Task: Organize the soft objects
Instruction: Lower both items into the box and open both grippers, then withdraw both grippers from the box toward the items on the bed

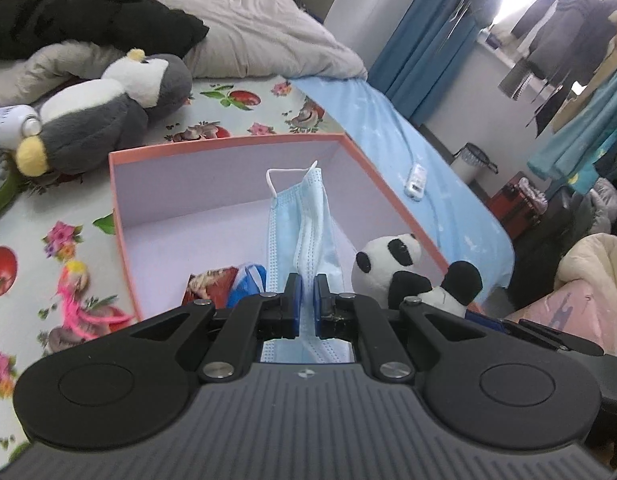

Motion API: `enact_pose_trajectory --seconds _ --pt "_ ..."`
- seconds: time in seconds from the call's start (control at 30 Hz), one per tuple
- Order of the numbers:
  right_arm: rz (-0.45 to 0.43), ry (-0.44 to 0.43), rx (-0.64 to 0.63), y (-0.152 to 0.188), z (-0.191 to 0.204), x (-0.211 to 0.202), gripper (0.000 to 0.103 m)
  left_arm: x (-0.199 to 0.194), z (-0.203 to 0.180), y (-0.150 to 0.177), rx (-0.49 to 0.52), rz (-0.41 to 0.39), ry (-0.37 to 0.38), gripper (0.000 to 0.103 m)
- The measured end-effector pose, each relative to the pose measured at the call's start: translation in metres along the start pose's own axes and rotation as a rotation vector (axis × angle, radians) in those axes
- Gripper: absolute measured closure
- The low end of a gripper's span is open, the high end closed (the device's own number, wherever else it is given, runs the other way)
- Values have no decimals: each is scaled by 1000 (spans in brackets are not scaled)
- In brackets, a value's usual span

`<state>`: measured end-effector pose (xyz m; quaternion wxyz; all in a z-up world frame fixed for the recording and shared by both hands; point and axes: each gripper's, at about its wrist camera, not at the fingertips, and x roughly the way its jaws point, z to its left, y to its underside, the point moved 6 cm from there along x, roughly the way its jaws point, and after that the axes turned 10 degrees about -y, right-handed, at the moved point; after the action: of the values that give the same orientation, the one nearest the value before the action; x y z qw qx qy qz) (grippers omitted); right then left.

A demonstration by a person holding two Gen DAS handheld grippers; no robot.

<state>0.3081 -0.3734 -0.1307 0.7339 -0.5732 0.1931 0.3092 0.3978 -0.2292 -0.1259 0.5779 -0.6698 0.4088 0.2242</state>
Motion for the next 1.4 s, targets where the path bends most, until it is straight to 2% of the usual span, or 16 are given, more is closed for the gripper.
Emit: enact_pose_trajectory --seconds 0.17,0.27,0.3,0.37,0.4,0.47,0.6,0.83,1.13,1.4 --pt "32 0 17 -4 -14 36 59 39 4 -9 7 31 -11 95" --pt "40 -4 35 -6 -19 48 55 56 7 -12 10 54 -20 94" --pt "47 -3 43 -6 -20 51 54 60 8 -12 10 66 -28 91" --pt "61 0 58 -8 -24 55 52 64 9 -12 15 80 -45 71" --pt "63 -1 65 -9 -25 55 52 62 9 -12 19 75 -44 56" --pt "59 -2 76 -9 -25 51 52 52 9 -13 22 44 -45 54" --pt "47 -8 60 -8 -15 35 52 25 11 -11 25 21 -48 54" --pt "-27 -30 31 -2 16 -20 52 -47 18 10 38 -40 -58 54" --pt "-102 -51 -35 15 64 -95 52 -150 31 64 28 -111 -63 54" --pt "-137 -61 -65 47 98 -145 52 -218 46 117 9 -155 -62 54"
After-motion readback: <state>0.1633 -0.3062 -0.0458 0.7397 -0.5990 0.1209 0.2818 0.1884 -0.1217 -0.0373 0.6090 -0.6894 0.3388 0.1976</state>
